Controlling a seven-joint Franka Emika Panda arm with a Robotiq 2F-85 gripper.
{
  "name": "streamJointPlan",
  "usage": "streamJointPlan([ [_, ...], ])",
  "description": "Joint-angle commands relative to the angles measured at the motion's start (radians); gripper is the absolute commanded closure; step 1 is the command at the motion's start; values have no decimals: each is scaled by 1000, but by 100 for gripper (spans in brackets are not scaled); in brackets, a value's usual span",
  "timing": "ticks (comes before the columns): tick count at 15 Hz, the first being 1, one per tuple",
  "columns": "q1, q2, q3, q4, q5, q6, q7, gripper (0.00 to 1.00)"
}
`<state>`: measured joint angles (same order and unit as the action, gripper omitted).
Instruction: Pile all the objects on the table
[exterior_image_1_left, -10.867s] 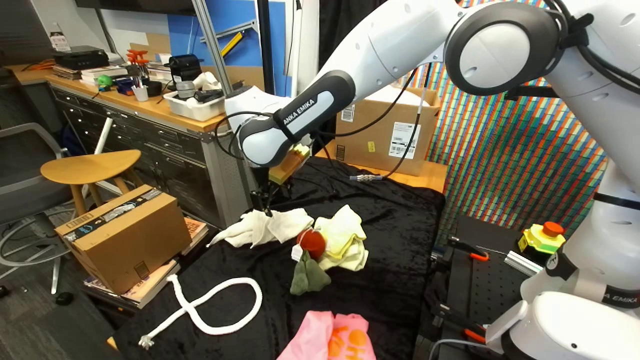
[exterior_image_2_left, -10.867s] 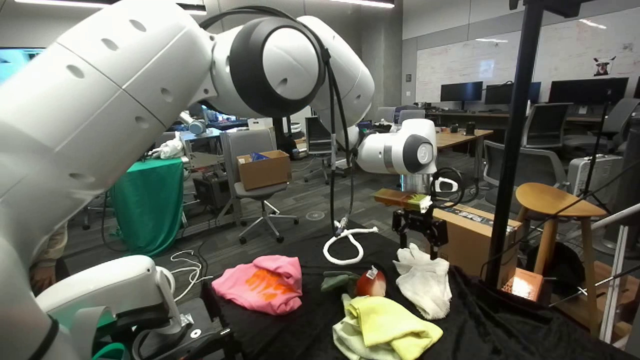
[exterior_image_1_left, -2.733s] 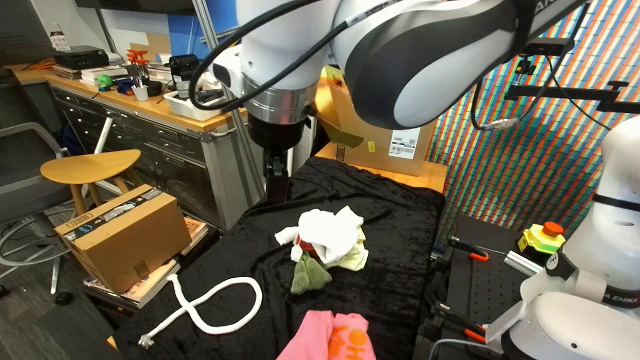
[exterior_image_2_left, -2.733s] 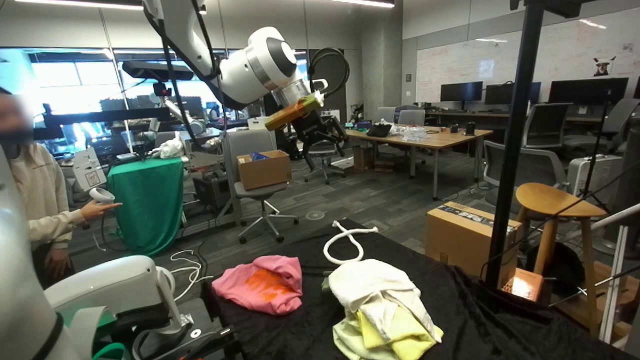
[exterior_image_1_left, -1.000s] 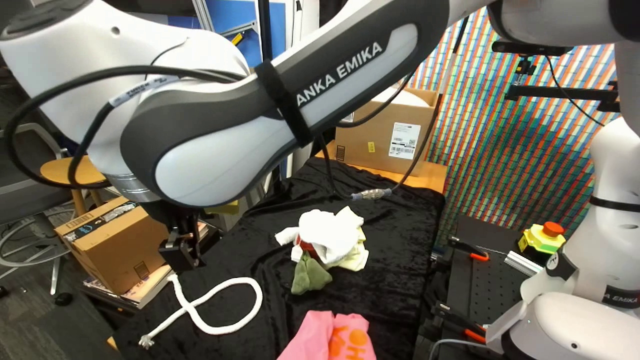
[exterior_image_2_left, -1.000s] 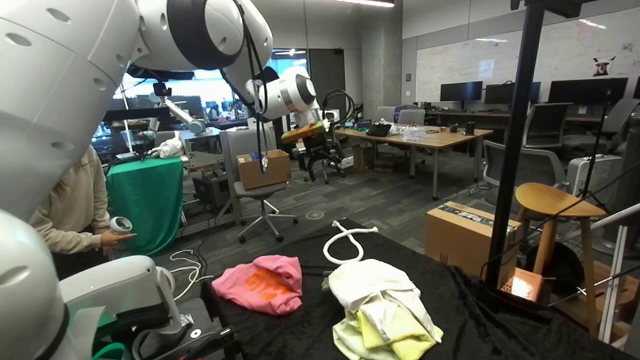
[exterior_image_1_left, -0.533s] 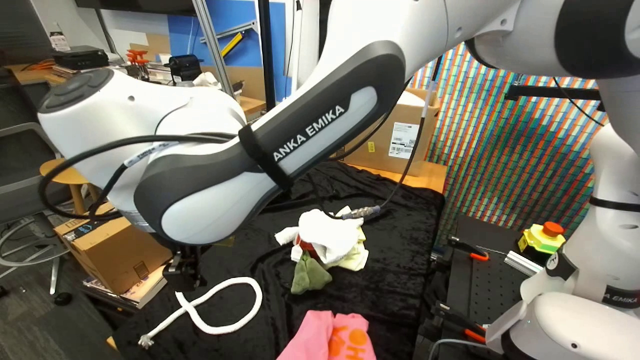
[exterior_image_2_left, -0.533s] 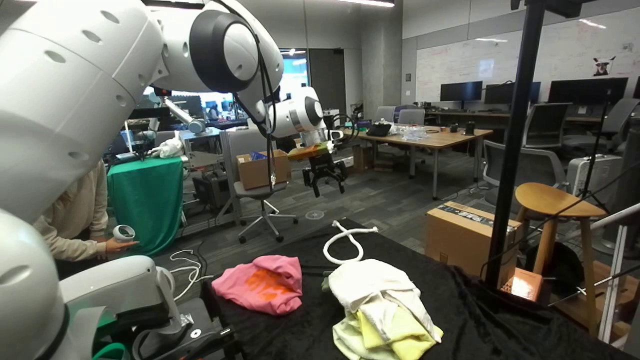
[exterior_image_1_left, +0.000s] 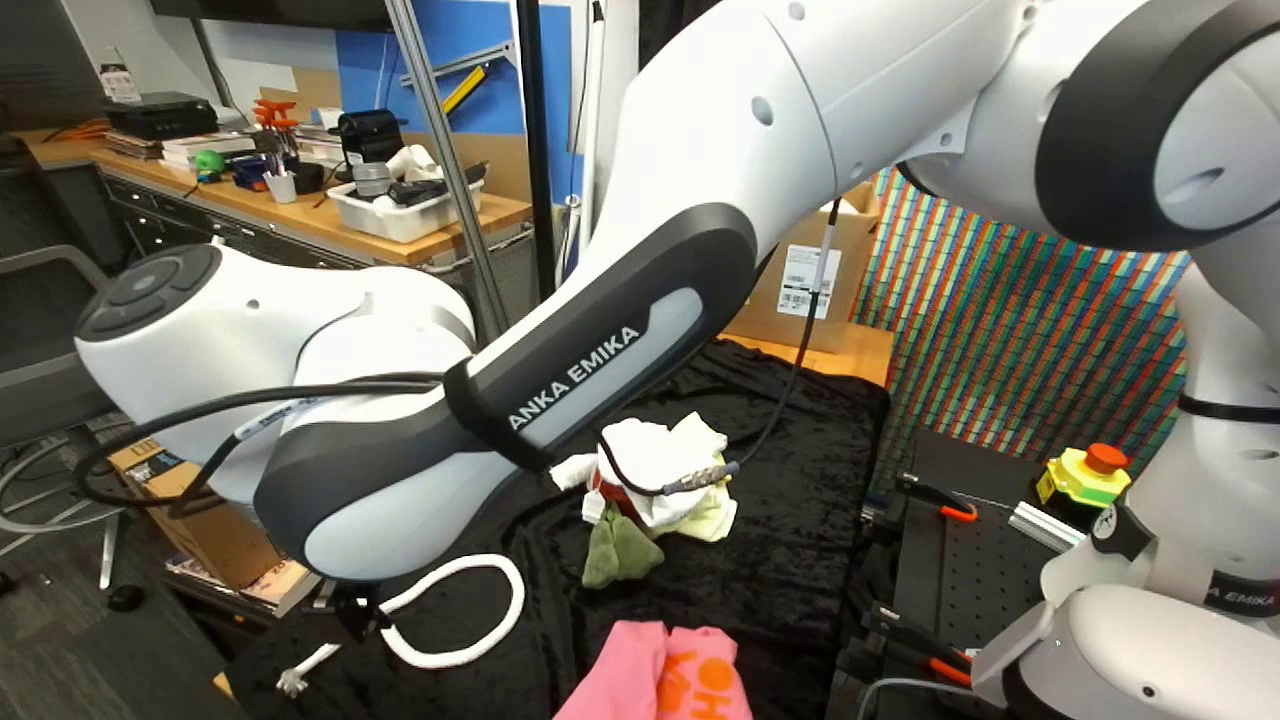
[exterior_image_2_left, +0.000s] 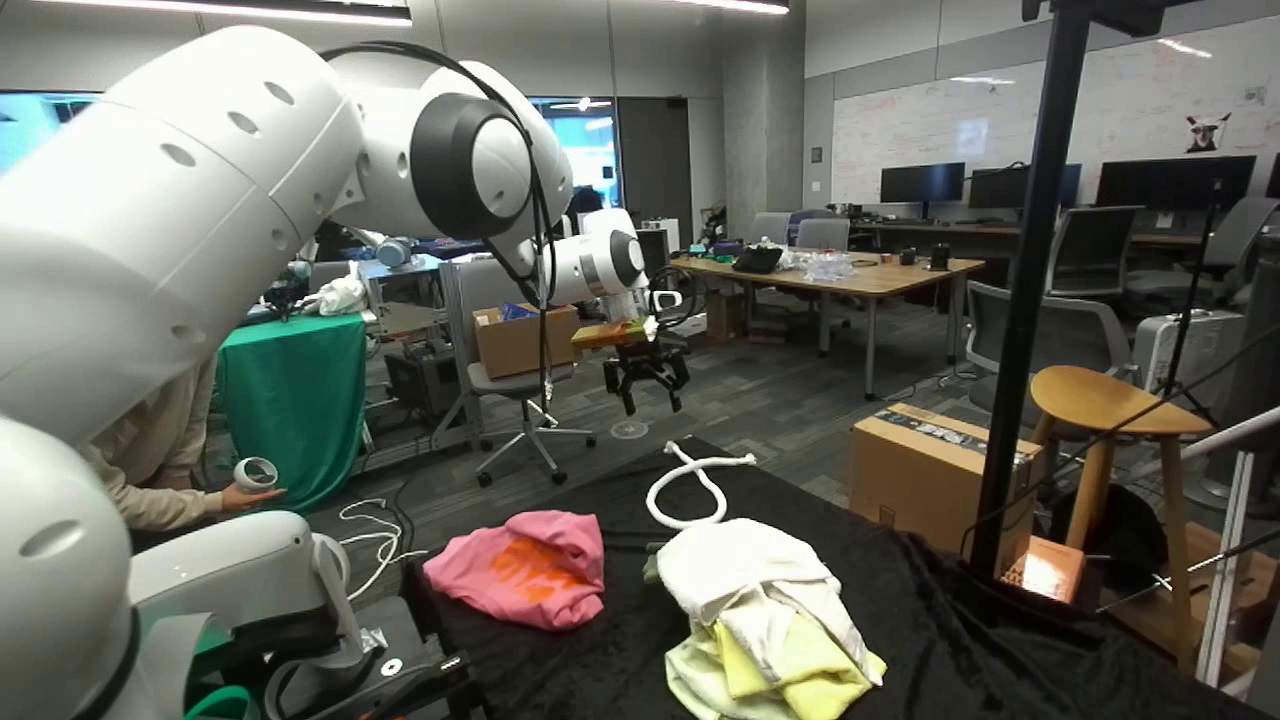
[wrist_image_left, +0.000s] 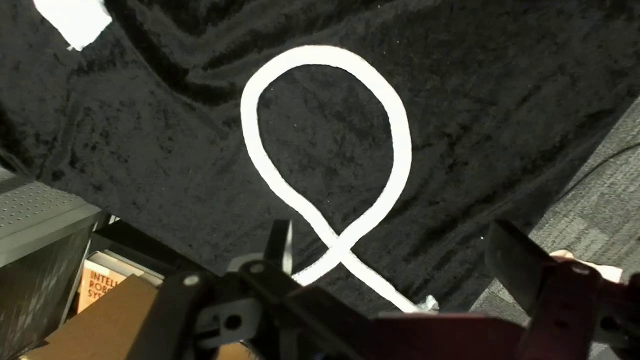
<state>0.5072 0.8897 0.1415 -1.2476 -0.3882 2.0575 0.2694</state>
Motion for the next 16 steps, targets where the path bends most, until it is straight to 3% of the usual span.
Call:
streamJointPlan([
  [1, 23, 76, -11, 109, 57, 22, -10, 0],
  [5, 31, 112, -17, 154, 82, 64, -15, 0],
  [6, 13, 112, 8, 145, 63, 83, -4, 0],
  [16, 16, 187, 7, 145, 61, 155, 9, 0],
])
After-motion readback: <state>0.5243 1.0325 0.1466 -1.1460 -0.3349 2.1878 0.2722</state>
